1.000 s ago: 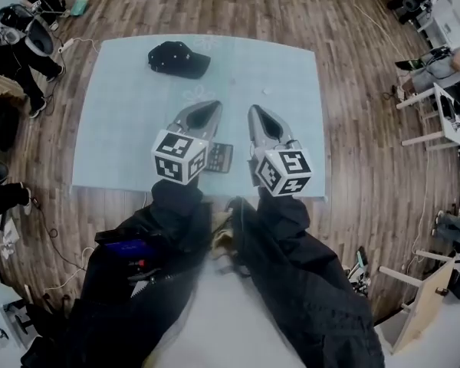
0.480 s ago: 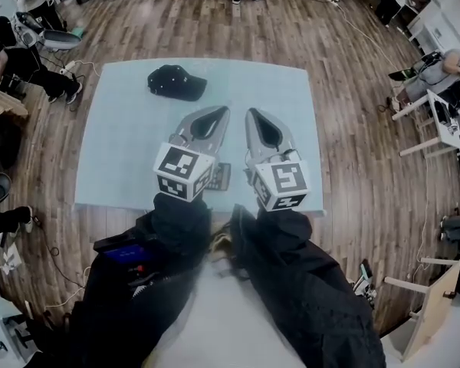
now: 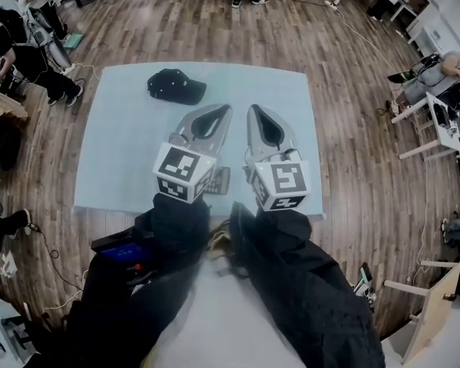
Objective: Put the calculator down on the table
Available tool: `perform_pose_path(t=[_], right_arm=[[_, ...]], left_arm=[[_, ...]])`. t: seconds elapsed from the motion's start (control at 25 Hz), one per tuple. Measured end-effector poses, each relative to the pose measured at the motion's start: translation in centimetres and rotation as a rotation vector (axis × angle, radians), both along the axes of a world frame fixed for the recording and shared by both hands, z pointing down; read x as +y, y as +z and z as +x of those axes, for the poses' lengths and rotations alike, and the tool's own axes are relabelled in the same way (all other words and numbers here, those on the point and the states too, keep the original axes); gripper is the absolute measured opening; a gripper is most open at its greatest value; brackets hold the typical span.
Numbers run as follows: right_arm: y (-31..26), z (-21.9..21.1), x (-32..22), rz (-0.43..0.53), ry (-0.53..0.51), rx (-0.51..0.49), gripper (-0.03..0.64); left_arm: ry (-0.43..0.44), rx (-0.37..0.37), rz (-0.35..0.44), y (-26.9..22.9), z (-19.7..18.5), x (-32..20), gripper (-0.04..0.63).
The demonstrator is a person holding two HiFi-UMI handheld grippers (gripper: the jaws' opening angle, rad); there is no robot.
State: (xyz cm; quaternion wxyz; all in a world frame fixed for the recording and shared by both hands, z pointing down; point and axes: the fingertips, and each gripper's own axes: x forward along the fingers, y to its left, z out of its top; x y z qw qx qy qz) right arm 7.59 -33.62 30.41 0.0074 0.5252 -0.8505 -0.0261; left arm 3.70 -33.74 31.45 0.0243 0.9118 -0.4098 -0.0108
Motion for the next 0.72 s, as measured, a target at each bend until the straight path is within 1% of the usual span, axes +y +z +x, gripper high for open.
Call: perform_pose_path(t=[0.24, 0.52, 0.72], right_arm=[[-0.21, -0.22, -0.11, 0.001, 0.003, -0.006, -0.003], [-0.32, 0.05, -0.09, 0.002, 0.014, -0.011, -0.003], [-0.22, 0.22, -0.09, -0.008, 0.022, -0.016, -0.003]], left_arm=[[-0.029, -0.012, 0.021, 0.13, -0.85, -0.36, -0.002], [-0.025, 0.006, 0.002, 0.11, -0.68, -0.16, -0.002], [-0.028, 0.004, -0.002, 0.23, -0.69, -0.23, -0.002]])
